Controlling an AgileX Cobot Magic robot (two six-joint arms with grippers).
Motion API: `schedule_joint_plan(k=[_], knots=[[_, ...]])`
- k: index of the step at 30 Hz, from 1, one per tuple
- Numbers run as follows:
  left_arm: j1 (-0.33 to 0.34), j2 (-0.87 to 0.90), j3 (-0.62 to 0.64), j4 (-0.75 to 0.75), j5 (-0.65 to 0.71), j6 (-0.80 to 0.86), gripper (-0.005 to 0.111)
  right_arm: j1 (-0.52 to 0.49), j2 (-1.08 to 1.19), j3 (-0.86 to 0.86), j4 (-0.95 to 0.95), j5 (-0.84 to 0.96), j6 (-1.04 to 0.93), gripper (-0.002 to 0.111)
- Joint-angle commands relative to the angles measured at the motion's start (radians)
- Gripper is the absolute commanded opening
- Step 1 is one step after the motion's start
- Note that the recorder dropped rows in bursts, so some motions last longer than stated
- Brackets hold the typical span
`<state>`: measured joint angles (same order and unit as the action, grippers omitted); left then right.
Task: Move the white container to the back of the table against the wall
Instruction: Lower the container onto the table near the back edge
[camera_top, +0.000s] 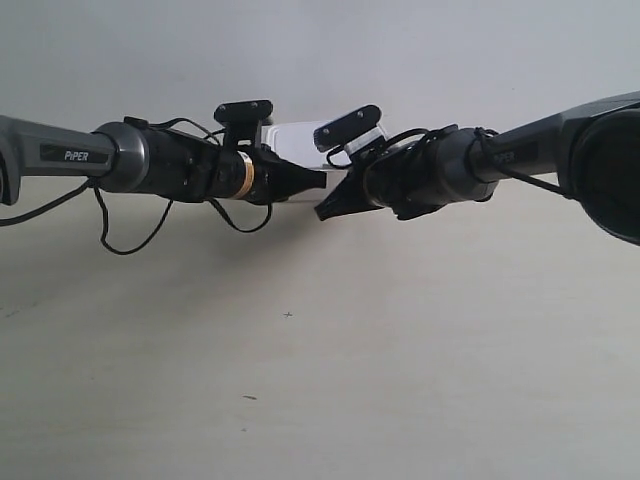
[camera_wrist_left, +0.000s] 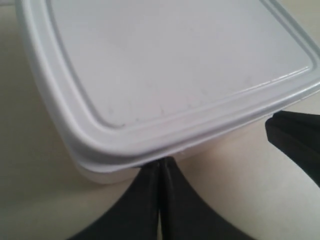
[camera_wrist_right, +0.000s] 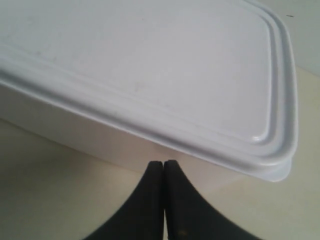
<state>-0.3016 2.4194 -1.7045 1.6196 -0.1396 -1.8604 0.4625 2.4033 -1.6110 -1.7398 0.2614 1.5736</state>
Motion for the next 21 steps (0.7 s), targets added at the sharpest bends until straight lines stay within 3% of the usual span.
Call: schedule_joint_plan(k=[1,21], knots=[[0.006,0.002,-0.015,0.012,0.009,0.004,0.0,-0.005,0.026,-0.031,-0.005,-0.006,-0.014,0.0],[0.038,0.066,-0.07,0.011,-0.012,-0.001,0.0,-0.005,0.038,-0.071,-0.005,-0.007,-0.08,0.0]])
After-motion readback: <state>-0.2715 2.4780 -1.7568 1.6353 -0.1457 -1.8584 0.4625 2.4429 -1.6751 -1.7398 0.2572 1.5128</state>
